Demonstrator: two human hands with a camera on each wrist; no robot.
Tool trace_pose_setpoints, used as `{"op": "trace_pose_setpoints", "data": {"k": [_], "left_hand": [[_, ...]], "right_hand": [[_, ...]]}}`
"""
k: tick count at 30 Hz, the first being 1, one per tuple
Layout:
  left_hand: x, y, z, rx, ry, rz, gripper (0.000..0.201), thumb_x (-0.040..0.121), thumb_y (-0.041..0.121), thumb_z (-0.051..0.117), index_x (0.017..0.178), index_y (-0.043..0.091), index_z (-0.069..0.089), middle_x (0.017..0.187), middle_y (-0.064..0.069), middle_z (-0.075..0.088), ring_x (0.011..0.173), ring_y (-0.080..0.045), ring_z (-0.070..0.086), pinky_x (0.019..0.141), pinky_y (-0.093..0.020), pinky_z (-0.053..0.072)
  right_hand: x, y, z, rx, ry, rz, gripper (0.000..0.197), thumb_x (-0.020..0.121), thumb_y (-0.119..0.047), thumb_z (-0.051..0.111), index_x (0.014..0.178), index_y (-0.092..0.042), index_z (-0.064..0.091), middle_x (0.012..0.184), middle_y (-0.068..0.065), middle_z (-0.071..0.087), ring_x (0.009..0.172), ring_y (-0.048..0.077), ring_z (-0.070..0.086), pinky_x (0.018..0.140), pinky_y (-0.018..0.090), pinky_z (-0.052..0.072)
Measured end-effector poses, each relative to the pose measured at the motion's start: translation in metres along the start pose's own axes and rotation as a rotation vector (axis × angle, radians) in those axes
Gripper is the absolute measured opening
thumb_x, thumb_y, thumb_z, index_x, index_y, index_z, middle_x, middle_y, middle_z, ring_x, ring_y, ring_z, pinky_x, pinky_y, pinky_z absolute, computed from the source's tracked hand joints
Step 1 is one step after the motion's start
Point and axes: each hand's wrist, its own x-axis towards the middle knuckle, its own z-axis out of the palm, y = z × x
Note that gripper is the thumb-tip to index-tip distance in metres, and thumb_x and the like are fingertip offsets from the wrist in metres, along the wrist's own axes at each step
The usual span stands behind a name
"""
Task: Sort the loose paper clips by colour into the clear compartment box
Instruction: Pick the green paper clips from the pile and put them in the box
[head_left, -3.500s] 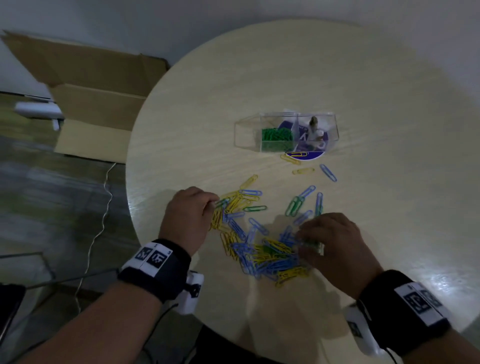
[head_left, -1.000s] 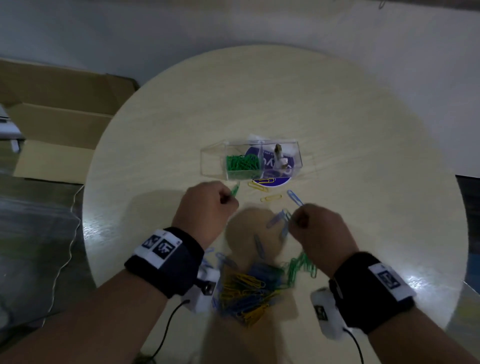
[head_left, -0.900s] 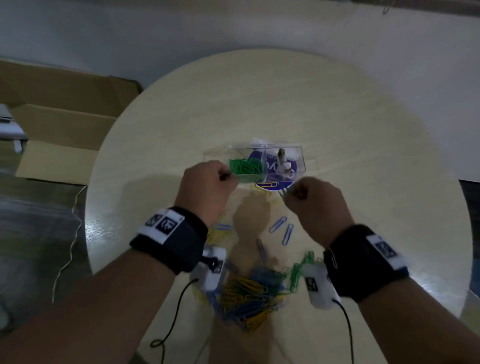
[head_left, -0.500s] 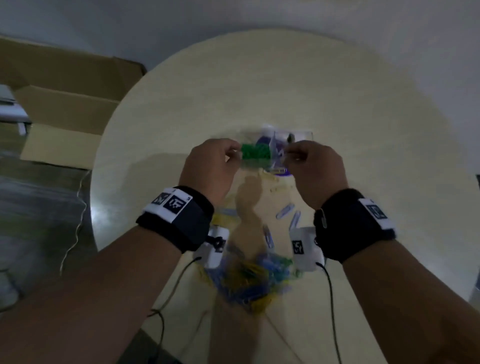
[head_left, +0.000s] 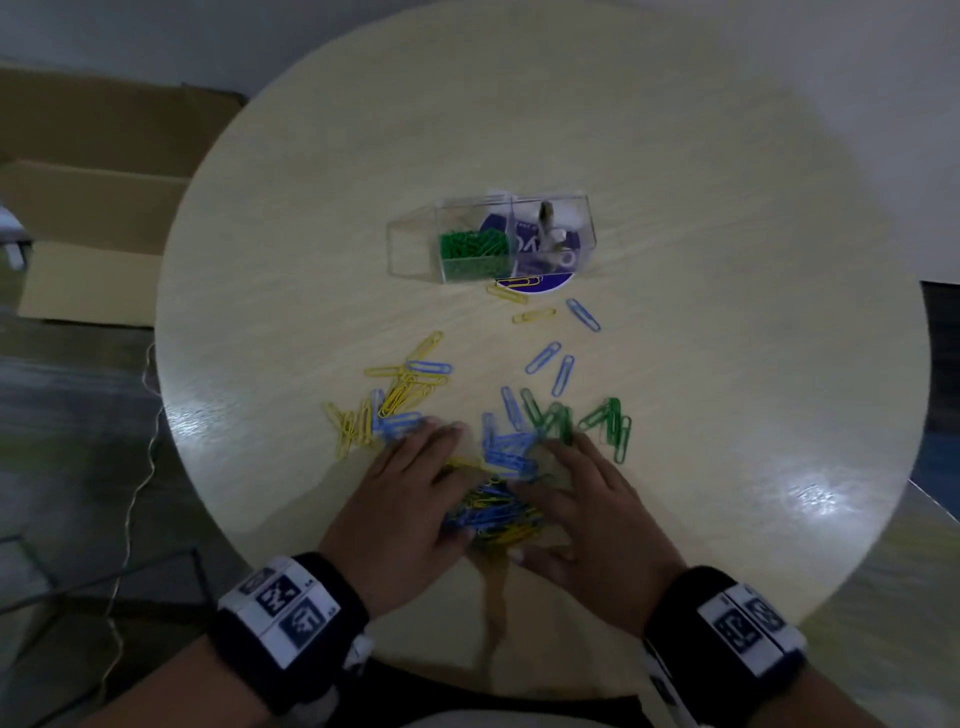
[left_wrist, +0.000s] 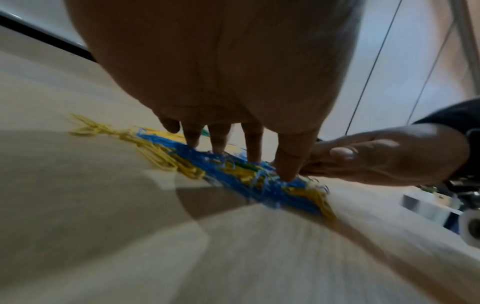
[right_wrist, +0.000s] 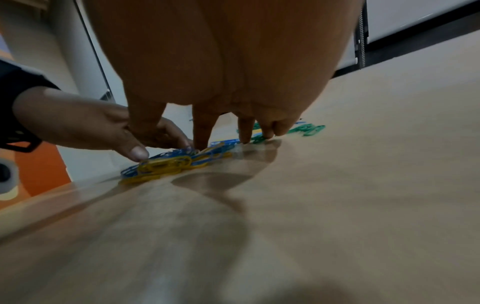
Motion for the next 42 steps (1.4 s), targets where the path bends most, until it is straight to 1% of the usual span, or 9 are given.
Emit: {"op": "trace_pose_setpoints", "data": {"k": [4,10,16,20,24,28,31,34,42], "left_hand": [[0.007,-0.008,-0.011,-0.077,0.124,-0.054,0.042,0.086,0.043,0.055,0.126,0.031,0.053,0.153,0.0,0.037,0.146,-0.024,0.023,0.115,-0.044,0.028],[0.029,0.011,0.003,-0.032,0.151,0.101,0.041,0.096,0.026,0.045,0.137,0.024,0.049,0.151,0.002,0.041,0.14,-0.023,0.034,0.11,-0.043,0.034],[0.038,0.007,0.0,0.028,0.078,0.051,0.042,0.089,0.041,0.054,0.13,0.035,0.052,0.151,-0.002,0.039,0.142,-0.027,0.03,0.113,-0.044,0.031],[0.029,-0.009,-0.008,-0.018,0.119,0.015,0.032,0.087,0.043,0.054,0.116,0.036,0.065,0.142,-0.001,0.051,0.135,-0.029,0.04,0.109,-0.046,0.036],[0.04,-0.015,-0.021,-0.049,0.276,-0.064,0.024,0.09,0.035,0.052,0.107,0.031,0.068,0.113,0.006,0.063,0.108,-0.024,0.055,0.091,-0.038,0.044],[0.069,-0.01,-0.026,-0.061,0.312,-0.113,0.014,0.09,0.03,0.06,0.101,0.028,0.069,0.092,0.004,0.062,0.09,-0.026,0.055,0.078,-0.039,0.047],[0.076,-0.004,-0.018,-0.085,0.239,-0.116,0.009,0.089,0.03,0.065,0.096,0.025,0.068,0.088,0.002,0.058,0.087,-0.026,0.054,0.076,-0.04,0.047],[0.074,-0.009,-0.015,-0.094,0.209,-0.155,0.002,0.09,0.022,0.063,0.09,0.022,0.065,0.086,0.0,0.055,0.085,-0.026,0.052,0.074,-0.039,0.046],[0.083,0.002,-0.028,-0.145,0.226,-0.265,0.024,0.086,0.045,0.063,0.082,0.022,0.06,0.08,0.004,0.049,0.076,-0.02,0.051,0.067,-0.034,0.044]], "right_hand": [[0.017,0.005,-0.002,0.031,0.052,-0.08,0.056,0.086,-0.071,0.036,0.131,-0.04,0.05,0.159,-0.002,0.02,0.148,0.027,0.006,0.117,0.043,0.019],[-0.003,0.039,-0.013,0.046,0.435,0.267,0.046,0.081,-0.04,0.05,0.119,-0.018,0.063,0.126,0.004,0.059,0.116,0.031,0.052,0.098,0.041,0.042],[-0.006,0.03,-0.006,-0.124,0.252,0.268,0.054,0.08,-0.057,0.047,0.127,-0.032,0.051,0.141,0.0,0.047,0.128,0.034,0.039,0.1,0.045,0.04],[-0.008,0.028,-0.003,-0.061,0.301,0.279,0.05,0.08,-0.056,0.045,0.125,-0.035,0.053,0.142,0.001,0.045,0.131,0.034,0.036,0.102,0.045,0.039],[-0.006,0.048,-0.008,0.044,0.421,0.438,0.039,0.08,-0.051,0.05,0.109,-0.028,0.064,0.113,0.001,0.061,0.107,0.032,0.053,0.09,0.04,0.043],[0.023,0.045,-0.009,-0.029,0.238,0.467,0.045,0.082,-0.061,0.043,0.091,-0.023,0.066,0.097,-0.001,0.063,0.094,0.027,0.055,0.083,0.036,0.042],[0.037,0.028,-0.018,0.108,0.291,0.461,0.03,0.075,-0.043,0.069,0.089,-0.017,0.064,0.091,0.007,0.059,0.087,0.034,0.057,0.076,0.038,0.047],[0.04,0.025,-0.024,0.136,0.26,0.459,0.017,0.078,-0.025,0.066,0.092,-0.016,0.064,0.094,0.01,0.057,0.088,0.036,0.059,0.074,0.039,0.048],[0.039,0.038,-0.032,0.196,0.284,0.532,0.02,0.078,-0.027,0.069,0.094,-0.017,0.063,0.097,0.009,0.057,0.088,0.035,0.059,0.074,0.038,0.05]]}}
